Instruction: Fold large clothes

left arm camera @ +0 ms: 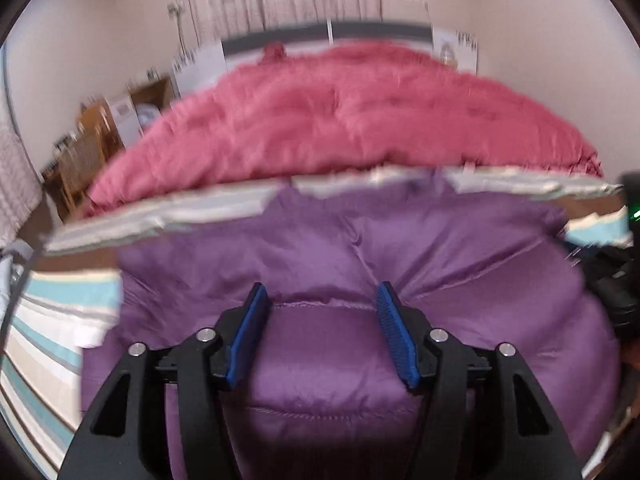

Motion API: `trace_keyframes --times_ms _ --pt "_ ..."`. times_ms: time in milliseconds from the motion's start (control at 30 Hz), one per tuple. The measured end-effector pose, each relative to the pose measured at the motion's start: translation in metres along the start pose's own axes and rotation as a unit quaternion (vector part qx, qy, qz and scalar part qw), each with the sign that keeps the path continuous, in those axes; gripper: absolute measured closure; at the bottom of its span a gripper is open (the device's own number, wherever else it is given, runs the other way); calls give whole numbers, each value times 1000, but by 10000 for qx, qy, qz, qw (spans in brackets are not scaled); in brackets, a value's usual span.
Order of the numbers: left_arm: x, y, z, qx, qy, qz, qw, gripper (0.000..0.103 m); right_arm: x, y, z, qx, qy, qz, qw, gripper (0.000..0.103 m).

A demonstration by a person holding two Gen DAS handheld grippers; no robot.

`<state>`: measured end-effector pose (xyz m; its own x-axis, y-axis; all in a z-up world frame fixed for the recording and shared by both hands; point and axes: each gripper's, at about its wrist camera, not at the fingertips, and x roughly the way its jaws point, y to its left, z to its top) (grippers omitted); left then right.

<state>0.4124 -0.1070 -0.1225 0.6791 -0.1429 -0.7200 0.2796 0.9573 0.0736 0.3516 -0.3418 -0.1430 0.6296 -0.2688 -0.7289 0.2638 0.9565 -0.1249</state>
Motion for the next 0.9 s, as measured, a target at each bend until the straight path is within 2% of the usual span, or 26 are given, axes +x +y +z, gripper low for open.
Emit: trace_keyframes --times_ms 67,300,367,400,433,467,533,600,700,767,800,833,900 --pt "17 6 -6 -238 12 -210 9995 41 0 -2 0 48 -1 45 10000 95" --pt "24 3 -10 -293 54 -242 9993 41 -1 -3 2 7 39 45 10000 95" --pt "19 4 -11 -280 49 -211 9994 41 -12 -2 5 -83 48 1 10000 95" --pt "15 5 -12 -268 29 -193 9995 36 -26 -2 6 -19 -80 71 9999 95" --pt "9 6 -12 -256 18 -144 9996 25 -37 -1 8 71 -195 196 9996 95" --pt "3 9 -12 -271 -9 -119 9996 21 -50 1 10 158 -298 399 9986 95" --pt "-14 20 -9 -391 -178 -118 9990 18 -65 15 17 3 -374 792 9962 95" --pt "-21 33 -4 -463 -245 85 9986 18 -71 36 24 -367 -475 1050 9927 95" --pt "-13 57 3 -520 -135 471 9974 18 -61 68 33 -852 -390 1353 9864 95" --pt "-2 68 3 -493 32 754 9959 18 -40 84 35 -1037 -75 1364 9852 95" --pt "11 78 1 -503 270 873 9945 17 -30 88 35 -1044 40 1264 9865 95" --pt "15 85 -3 -587 326 850 9941 15 -22 92 33 -1011 90 1157 9881 95" --pt "18 104 -12 -983 191 711 9924 12 -8 85 31 -706 95 1137 9910 95"
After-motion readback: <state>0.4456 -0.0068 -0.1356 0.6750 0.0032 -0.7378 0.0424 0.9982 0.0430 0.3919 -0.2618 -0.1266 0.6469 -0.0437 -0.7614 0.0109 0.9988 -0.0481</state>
